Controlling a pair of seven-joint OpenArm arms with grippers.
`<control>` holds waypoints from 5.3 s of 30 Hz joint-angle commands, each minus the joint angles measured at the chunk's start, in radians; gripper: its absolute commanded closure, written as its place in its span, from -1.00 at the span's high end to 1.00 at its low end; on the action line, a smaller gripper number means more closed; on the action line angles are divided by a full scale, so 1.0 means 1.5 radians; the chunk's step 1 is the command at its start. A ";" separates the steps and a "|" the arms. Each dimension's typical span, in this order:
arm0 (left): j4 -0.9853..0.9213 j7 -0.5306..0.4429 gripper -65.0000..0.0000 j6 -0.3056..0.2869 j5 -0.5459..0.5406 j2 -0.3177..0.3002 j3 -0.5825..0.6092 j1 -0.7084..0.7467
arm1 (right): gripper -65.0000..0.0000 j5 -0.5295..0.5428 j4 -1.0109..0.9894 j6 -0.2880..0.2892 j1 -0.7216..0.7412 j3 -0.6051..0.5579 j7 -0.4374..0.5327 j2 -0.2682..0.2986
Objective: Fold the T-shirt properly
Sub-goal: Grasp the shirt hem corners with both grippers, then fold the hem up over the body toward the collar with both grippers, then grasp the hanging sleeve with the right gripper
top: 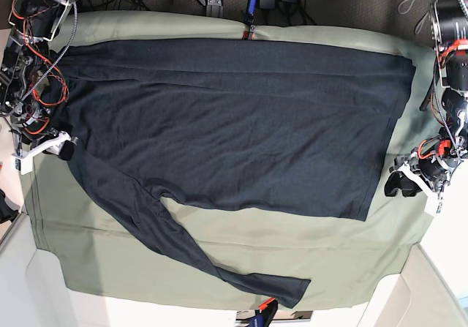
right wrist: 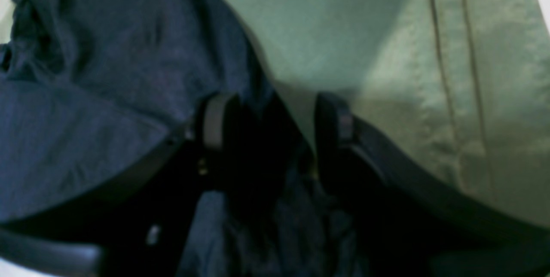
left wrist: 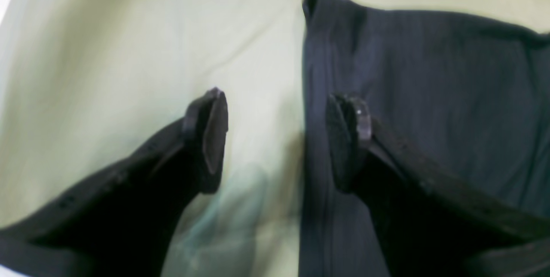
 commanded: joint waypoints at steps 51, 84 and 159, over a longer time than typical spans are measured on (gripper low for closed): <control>-0.096 -0.209 -1.00 -0.051 0.080 0.032 0.052 -0.079 | -1.00 0.033 0.184 0.040 -0.062 0.010 -0.013 0.009; 0.421 -0.228 -1.00 -0.051 0.134 -0.040 -0.158 0.511 | -1.00 0.110 0.313 0.065 -0.307 0.134 -0.008 0.009; 0.524 0.089 -0.02 -0.051 -0.140 -0.031 -0.282 0.504 | -1.00 -0.098 0.109 -0.009 0.036 -0.281 0.096 -0.117</control>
